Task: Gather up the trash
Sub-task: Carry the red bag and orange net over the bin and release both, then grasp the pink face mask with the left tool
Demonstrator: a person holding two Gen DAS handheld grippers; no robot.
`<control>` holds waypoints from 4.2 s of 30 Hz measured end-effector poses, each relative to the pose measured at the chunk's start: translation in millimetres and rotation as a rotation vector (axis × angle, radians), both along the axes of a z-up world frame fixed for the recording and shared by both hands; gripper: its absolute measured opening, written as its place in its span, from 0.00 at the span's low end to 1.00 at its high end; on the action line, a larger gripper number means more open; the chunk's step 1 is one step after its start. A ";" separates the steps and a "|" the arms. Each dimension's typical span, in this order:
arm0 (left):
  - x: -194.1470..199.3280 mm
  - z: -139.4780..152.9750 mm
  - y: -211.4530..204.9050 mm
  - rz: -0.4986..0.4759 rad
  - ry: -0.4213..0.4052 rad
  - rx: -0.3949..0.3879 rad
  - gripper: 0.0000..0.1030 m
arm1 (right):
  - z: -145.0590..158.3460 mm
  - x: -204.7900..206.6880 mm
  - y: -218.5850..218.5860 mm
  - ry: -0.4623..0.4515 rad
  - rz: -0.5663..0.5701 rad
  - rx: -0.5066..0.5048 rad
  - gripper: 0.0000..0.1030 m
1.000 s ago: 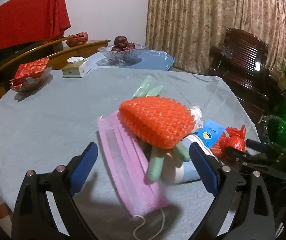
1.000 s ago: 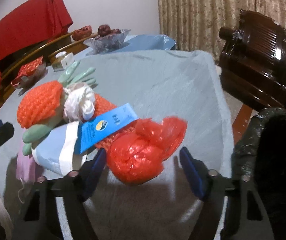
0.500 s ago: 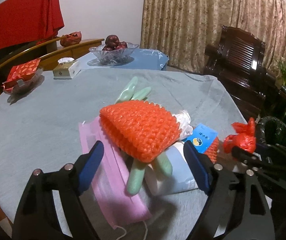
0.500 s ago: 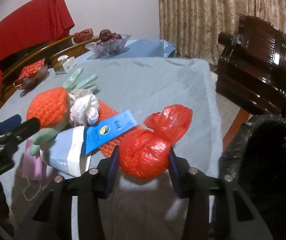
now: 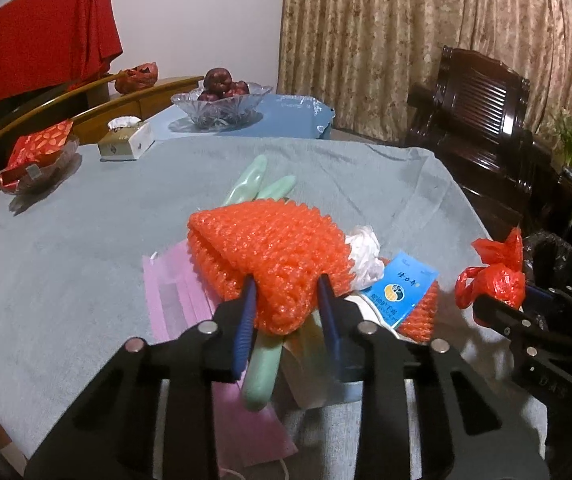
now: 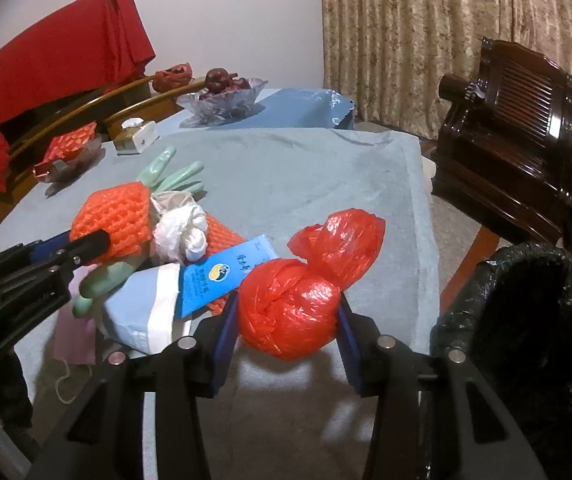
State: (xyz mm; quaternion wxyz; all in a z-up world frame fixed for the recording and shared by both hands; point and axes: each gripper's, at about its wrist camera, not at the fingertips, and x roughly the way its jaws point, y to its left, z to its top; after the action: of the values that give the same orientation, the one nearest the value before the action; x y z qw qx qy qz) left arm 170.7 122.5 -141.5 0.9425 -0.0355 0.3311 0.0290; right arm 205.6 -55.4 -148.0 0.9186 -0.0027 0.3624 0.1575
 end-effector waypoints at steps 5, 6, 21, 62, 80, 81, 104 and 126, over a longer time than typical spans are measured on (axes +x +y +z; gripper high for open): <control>-8.7 12.6 3.0 0.007 -0.031 -0.023 0.22 | 12.9 -6.1 -2.0 -0.027 0.005 0.032 0.44; -10.9 15.7 2.6 0.005 -0.039 -0.025 0.22 | 17.0 -7.7 -2.9 -0.035 0.005 0.040 0.44; -40.3 55.0 -57.8 -0.142 -0.097 -0.012 0.22 | 67.1 -42.0 -49.5 -0.126 -0.067 0.083 0.44; -33.6 -2.6 -279.8 -0.695 0.098 -0.084 0.51 | 20.1 -111.7 -262.0 0.002 -0.518 0.010 0.64; -58.4 32.6 -165.7 -0.444 -0.011 -0.050 0.87 | 51.5 -105.8 -211.3 -0.084 -0.424 0.028 0.94; -58.9 35.5 -154.2 -0.418 -0.020 -0.051 0.87 | 55.8 -103.3 -200.4 -0.097 -0.401 0.028 0.94; -69.6 5.3 38.0 0.056 0.026 0.031 0.88 | 36.6 -47.7 -6.9 -0.139 -0.029 0.060 0.94; -33.0 -66.5 41.5 0.092 0.207 -0.033 0.71 | -5.5 -29.4 13.8 -0.060 -0.009 0.043 0.94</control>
State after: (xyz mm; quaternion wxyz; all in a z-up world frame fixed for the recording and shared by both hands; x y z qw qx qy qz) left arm 137.8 164.0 -208.1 0.9001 -0.0632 0.4253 0.0704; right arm 176.2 -41.6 -153.5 0.9297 0.0141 0.3309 0.1611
